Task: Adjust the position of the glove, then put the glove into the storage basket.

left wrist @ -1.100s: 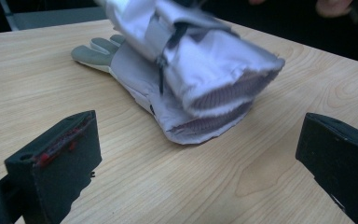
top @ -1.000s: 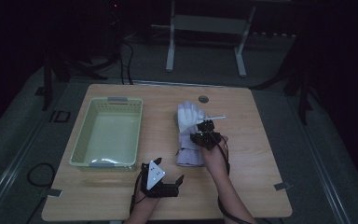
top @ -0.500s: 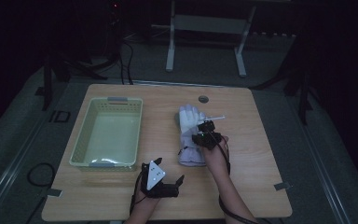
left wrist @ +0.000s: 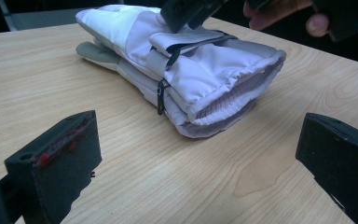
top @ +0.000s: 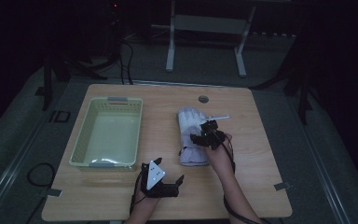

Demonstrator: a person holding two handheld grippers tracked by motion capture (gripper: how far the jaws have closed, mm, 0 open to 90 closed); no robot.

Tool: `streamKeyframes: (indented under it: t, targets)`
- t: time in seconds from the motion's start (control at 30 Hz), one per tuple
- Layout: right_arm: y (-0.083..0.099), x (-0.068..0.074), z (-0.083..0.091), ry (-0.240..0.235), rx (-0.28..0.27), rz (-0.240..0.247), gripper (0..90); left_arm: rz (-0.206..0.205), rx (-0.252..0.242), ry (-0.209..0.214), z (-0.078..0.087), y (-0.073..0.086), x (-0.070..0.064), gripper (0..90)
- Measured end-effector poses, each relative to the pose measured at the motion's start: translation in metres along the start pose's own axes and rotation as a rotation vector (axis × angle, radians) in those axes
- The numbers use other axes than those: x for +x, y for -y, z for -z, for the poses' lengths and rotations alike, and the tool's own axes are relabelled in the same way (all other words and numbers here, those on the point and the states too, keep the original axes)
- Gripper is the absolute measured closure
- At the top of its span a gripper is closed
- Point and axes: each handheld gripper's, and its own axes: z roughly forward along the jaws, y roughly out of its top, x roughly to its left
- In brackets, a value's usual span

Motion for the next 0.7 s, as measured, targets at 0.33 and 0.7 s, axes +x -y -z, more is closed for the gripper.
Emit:
streamKeyframes:
  t: [0.33,0.7]
  targets:
    - [0.002,-0.008,0.018,-0.091,-0.027,0.039,15.0,0.004,0.000,-0.008,0.000,0.000,0.000,0.0]
    - [0.016,-0.026,0.037,-0.112,-0.126,0.220,15.3,0.041,0.051,0.075,-0.003,-0.004,0.005,0.0]
